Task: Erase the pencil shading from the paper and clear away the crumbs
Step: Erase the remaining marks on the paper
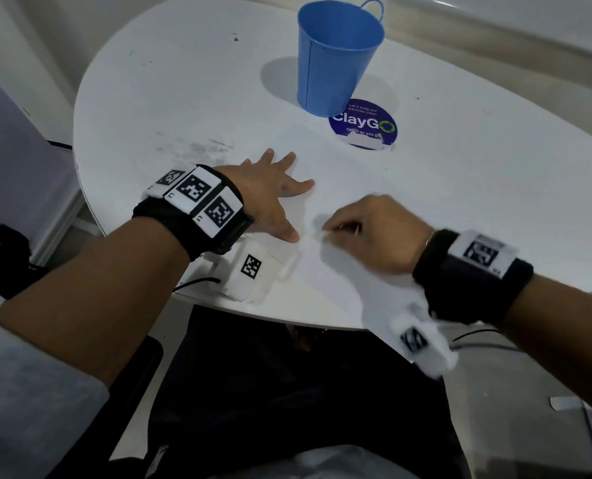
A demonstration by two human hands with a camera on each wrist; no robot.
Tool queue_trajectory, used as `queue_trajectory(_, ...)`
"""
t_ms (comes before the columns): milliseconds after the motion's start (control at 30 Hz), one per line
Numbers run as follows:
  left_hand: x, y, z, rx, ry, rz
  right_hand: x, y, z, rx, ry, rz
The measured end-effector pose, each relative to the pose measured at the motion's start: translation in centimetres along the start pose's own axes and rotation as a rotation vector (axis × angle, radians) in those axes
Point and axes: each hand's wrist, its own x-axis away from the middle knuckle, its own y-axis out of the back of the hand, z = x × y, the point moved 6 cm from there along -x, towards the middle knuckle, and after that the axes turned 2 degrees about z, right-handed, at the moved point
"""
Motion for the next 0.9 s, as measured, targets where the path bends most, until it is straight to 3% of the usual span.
queue_trajectory(100,0.0,0.0,-0.1,-0.014,-0.006,0.002,-1.0,2.6,-3.1,0.008,-0.179,-0.229)
queue_trajectory(233,0.0,0.1,-0.1,-0.023,-0.008,0.016,1.3,-1.3,1.0,0.024,0.069,0.048)
queue_trajectory(267,0.0,0.2,-0.1,-0.029,-0.007,0.02,1.0,-0.8,0.5,0.022,0.044,0.037)
queue_trajectory(367,-0.2,0.1,-0.1,-0.037,-0.01,0.021,-0.7,2.3,-2.7,0.004,-0.172,-0.201)
queue_trajectory(400,-0.3,0.1,-0.1,-0.034,-0.008,0.022,-0.7,2.2,-2.6,0.014,-0.175,-0.194)
queue_trajectory(500,-0.3,0.1,0.0,-0.023,-0.004,0.028,0.7,-0.8,1.1,-0.002,0.009,0.089)
queue_trajectory(533,-0.3,0.1,-0.1,-0.02,-0.008,0.024,0.7,-0.8,1.2,-0.002,0.015,0.122)
queue_trajectory(667,-0.4,0.0,0.1,0.041,-0.019,-0.007,-1.6,3.3,-2.8,-0.001,-0.227,-0.174)
queue_trajectory(700,-0.5,0.0,0.2,0.051,-0.021,-0.015,-1.4,3.0,-2.7,0.018,-0.209,-0.142)
queue_trajectory(800,-0.8,-0.2,0.4,0.05,-0.028,-0.015,0.2,0.5,0.6,0.017,-0.008,0.134)
queue_trajectory(833,-0.8,-0.2,0.3,0.042,-0.036,-0.009,-0.2,1.0,0.3,0.007,-0.026,0.13)
queue_trajectory(900,-1.0,-0.4,-0.1,0.039,-0.061,0.0,-2.2,3.6,-2.4,-0.017,-0.177,-0.073)
